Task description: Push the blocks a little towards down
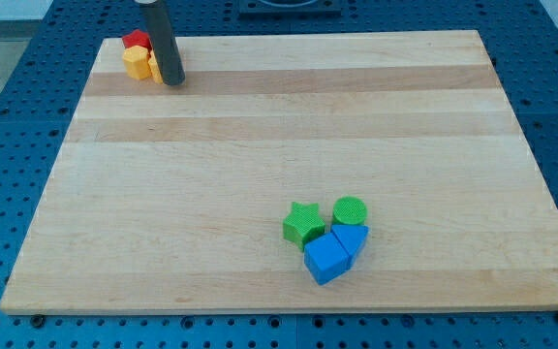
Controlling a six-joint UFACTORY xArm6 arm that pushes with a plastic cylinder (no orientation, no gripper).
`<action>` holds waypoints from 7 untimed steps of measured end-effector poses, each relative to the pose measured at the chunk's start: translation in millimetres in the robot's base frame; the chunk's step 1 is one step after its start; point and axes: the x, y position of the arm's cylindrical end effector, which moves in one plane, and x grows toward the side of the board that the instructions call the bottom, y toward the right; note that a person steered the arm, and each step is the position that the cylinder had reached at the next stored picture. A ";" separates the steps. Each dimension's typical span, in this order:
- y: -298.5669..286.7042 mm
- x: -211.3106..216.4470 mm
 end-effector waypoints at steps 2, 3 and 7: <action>-3.6 57.7; -17.6 60.5; -128.2 18.0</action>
